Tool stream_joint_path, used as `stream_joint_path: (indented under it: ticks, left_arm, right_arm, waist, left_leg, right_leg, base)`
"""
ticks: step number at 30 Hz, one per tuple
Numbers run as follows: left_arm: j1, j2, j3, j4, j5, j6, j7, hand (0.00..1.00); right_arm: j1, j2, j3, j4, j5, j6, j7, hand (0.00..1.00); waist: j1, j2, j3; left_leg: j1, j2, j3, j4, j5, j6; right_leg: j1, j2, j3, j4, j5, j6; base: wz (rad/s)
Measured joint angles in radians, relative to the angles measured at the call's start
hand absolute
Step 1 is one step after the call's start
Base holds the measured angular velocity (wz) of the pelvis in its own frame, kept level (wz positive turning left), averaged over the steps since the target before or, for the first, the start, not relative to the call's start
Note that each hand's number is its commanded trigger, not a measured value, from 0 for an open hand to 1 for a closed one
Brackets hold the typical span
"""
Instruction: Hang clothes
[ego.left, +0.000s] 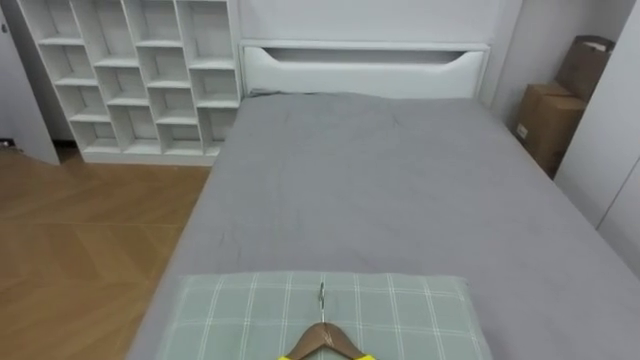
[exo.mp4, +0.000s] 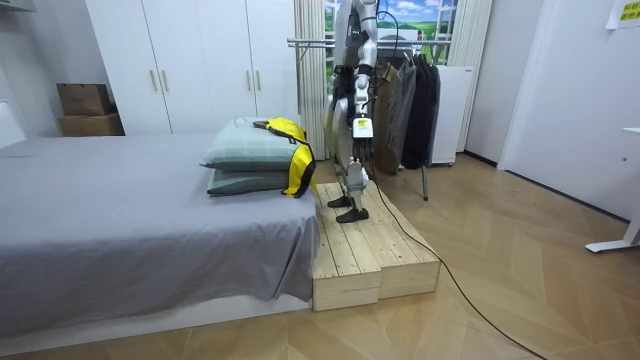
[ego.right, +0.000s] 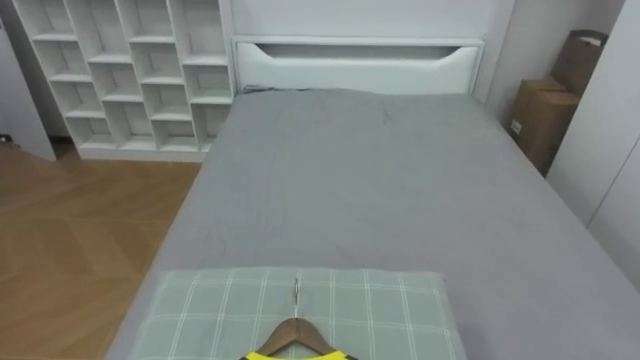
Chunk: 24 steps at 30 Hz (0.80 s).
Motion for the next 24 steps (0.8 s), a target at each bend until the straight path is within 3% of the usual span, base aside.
stream_joint_path:
  ticks: [8, 14, 19, 24]
  left_arm:
    - [-0.007, 0.005, 0.080, -0.011, -0.009, -0.033, 0.124, 0.00]
    - [-0.012, 0.006, 0.109, -0.059, -0.007, -0.086, 0.241, 0.00]
    - [-0.021, 0.006, 0.090, -0.104, -0.006, -0.127, 0.342, 0.00]
    - [-0.018, 0.008, 0.032, -0.223, 0.013, -0.181, 0.417, 0.00]
  right_arm:
    - [-0.002, -0.001, -0.001, 0.005, 0.005, -0.015, -0.004, 0.00]
    - [-0.004, -0.007, -0.009, 0.006, 0.024, -0.046, -0.011, 0.00]
    - [-0.004, -0.007, -0.007, 0.012, 0.024, -0.071, -0.017, 0.00]
    - [-0.008, -0.010, -0.008, 0.010, 0.023, -0.095, -0.015, 0.00]
  waist:
    - [0.001, 0.007, 0.0006]
    - [0.004, 0.008, 0.0005]
    - [-0.005, 0.016, -0.0041]
    - [-0.024, 0.015, 0.0005]
  left_leg:
    - [0.001, -0.001, -0.006, 0.001, 0.000, 0.000]
    - [0.000, -0.001, -0.006, 0.000, 0.000, 0.000]
    - [-0.001, -0.002, -0.011, 0.000, 0.001, 0.000]
    - [0.001, -0.002, -0.017, -0.001, 0.001, 0.000]
  right_leg:
    - [0.003, 0.001, -0.001, -0.001, -0.001, -0.002]
    - [0.002, -0.001, -0.003, -0.004, -0.001, -0.001]
    - [0.005, -0.001, -0.008, -0.009, -0.001, -0.001]
    - [0.014, 0.000, -0.015, -0.012, -0.001, -0.001]
  base:
    - [0.01]
    - [0.00]
    - [0.03]
    - [0.05]
